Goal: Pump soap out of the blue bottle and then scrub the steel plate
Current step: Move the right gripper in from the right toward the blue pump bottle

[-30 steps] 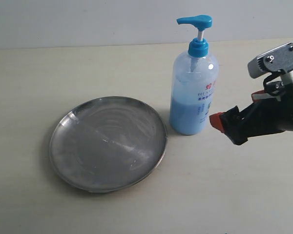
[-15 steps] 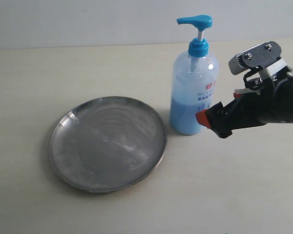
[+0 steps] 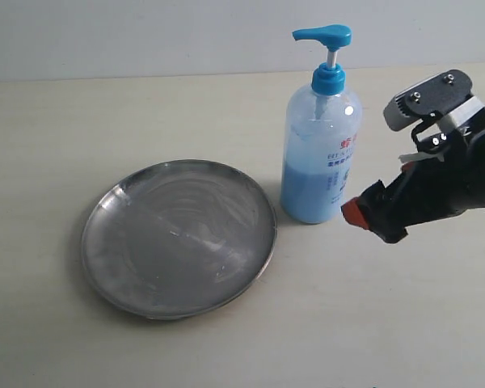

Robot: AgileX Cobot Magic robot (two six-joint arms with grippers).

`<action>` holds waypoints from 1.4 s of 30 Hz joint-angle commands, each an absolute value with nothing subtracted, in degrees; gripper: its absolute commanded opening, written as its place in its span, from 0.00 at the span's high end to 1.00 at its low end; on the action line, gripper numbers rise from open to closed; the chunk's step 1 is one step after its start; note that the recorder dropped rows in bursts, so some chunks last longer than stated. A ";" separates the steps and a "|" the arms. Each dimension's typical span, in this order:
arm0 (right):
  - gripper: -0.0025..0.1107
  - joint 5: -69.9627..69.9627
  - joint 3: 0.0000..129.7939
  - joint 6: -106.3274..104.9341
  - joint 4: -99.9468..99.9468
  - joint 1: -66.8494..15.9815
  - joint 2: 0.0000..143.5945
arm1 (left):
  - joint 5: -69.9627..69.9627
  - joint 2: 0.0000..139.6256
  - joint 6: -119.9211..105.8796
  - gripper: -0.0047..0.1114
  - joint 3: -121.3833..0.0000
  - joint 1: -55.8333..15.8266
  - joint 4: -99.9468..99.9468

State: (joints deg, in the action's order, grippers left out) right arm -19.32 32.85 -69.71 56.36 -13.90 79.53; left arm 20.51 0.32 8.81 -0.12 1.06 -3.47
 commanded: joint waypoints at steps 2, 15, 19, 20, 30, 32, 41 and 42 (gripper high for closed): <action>0.15 -30.36 37.94 -31.07 13.27 -13.95 80.17 | 20.18 0.00 9.17 0.53 0.00 1.23 -3.33; 0.15 -15.56 31.51 -11.51 1.39 -18.51 80.17 | 20.18 0.00 9.17 0.53 0.00 1.23 -3.33; 0.15 -0.55 24.53 -3.54 1.18 -24.35 80.17 | 20.18 0.00 9.17 0.53 0.00 1.23 -3.33; 0.15 2.09 23.09 -2.41 1.31 -24.34 80.17 | 20.18 0.00 9.17 0.53 0.00 1.23 -3.33; 0.15 28.92 17.00 -2.50 2.60 -24.34 80.17 | 20.18 0.00 9.17 0.53 0.00 1.23 -3.33; 0.15 33.12 17.00 -1.34 2.36 -24.34 80.45 | 20.18 0.00 9.17 0.53 0.00 1.23 -3.33; 0.05 42.20 17.89 11.96 -8.39 -24.34 90.63 | 20.08 0.00 9.17 0.53 0.00 1.23 -3.43; 0.05 42.20 19.02 11.79 -6.40 -24.34 92.02 | 20.08 0.00 9.17 0.53 0.00 1.23 -3.43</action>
